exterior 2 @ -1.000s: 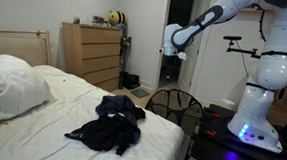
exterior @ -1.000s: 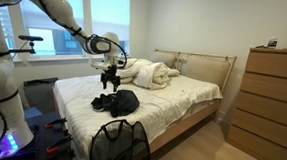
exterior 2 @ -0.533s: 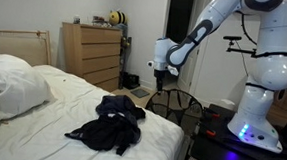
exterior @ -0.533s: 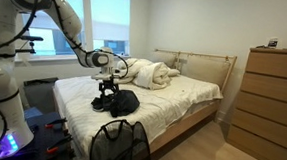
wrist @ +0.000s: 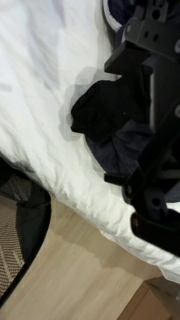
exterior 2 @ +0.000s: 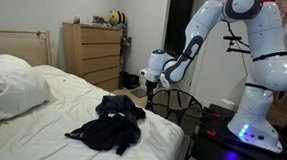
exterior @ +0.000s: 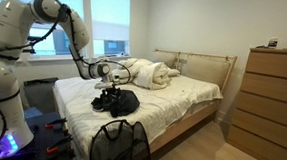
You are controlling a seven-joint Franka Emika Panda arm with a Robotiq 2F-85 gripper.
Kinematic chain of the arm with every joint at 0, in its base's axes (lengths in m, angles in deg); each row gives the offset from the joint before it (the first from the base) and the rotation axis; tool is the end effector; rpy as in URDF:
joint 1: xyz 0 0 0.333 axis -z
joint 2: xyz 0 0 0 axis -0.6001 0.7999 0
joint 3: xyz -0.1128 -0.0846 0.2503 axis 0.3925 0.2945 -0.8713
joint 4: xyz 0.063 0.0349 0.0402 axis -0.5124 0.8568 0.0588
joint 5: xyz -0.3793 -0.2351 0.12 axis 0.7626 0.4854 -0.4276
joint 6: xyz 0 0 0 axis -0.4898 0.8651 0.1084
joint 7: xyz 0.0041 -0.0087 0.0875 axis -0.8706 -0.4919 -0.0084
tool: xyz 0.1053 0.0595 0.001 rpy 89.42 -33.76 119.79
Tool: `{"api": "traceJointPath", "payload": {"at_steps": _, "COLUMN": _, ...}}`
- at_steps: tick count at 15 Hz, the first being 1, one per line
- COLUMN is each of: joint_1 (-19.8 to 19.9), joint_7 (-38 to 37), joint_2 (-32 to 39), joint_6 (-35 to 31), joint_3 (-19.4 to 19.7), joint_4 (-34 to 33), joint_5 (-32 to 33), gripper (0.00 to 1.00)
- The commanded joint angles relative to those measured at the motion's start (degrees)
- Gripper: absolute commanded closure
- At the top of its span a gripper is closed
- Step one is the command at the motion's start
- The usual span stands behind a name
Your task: Pick the socks on the bed and put them in the bag
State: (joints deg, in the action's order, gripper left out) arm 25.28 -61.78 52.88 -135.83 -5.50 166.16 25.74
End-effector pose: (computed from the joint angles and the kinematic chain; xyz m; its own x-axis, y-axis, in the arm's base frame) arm 0.5476 0.1199 0.0791 0.7809 0.6203 0.0733 0.5942 -0.7739 0.2193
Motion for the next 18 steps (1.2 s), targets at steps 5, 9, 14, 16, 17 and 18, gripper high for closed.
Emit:
{"api": "traceJointPath", "payload": {"at_steps": 5, "joint_1": -7.16, "joint_7": -7.79, "joint_2": 9.62, "joint_6": -6.93, "joint_3": 6.54, "joint_4": -5.62, "joint_5": 6.18, "gripper": 0.00}}
{"api": "traceJointPath", "payload": {"at_steps": 9, "joint_1": -8.03, "joint_7": -6.84, "joint_2": 13.38, "joint_6": -7.50, "joint_3": 6.72, "joint_4": -7.52, "joint_5": 5.33, "gripper": 0.00}}
{"api": "traceJointPath", "payload": {"at_steps": 14, "joint_1": -9.32, "joint_7": -5.40, "joint_2": 16.23, "joint_6": -7.83, "joint_3": 7.49, "joint_4": -9.39, "joint_5": 3.60, "gripper": 0.00}}
{"api": "traceJointPath", "payload": {"at_steps": 16, "joint_1": -9.77, "joint_7": -5.33, "joint_2": 17.17, "joint_6": -8.14, "joint_3": 7.92, "joint_4": -10.14, "joint_5": 3.33, "gripper": 0.00}}
{"api": "traceJointPath", "payload": {"at_steps": 17, "joint_1": -10.09, "joint_7": -5.34, "joint_2": 17.59, "joint_6": -8.37, "joint_3": 8.23, "joint_4": -10.49, "joint_5": 3.21, "gripper": 0.00}}
{"api": "traceJointPath", "payload": {"at_steps": 18, "joint_1": -10.42, "joint_7": -5.37, "joint_2": 18.05, "joint_6": -8.67, "joint_3": 8.59, "joint_4": -10.81, "joint_5": 3.09, "gripper": 0.00}}
